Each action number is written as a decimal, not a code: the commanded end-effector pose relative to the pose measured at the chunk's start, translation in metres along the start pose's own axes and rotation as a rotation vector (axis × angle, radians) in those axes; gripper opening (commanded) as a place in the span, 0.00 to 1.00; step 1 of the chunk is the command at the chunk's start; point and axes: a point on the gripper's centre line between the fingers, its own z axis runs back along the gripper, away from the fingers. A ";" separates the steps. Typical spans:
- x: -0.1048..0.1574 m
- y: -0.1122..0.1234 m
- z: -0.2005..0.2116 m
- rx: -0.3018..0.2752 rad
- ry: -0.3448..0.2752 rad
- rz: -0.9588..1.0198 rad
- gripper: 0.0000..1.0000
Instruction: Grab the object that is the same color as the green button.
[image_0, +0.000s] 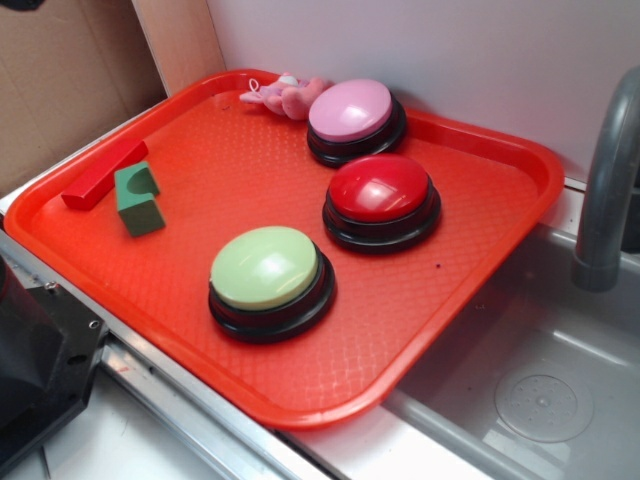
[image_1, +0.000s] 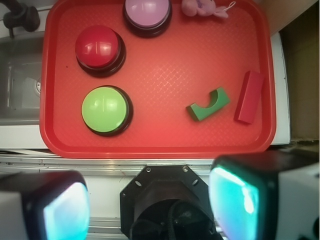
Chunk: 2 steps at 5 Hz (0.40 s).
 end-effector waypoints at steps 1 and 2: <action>0.000 0.000 0.000 0.000 0.000 0.000 1.00; -0.003 0.018 -0.017 -0.012 -0.049 0.178 1.00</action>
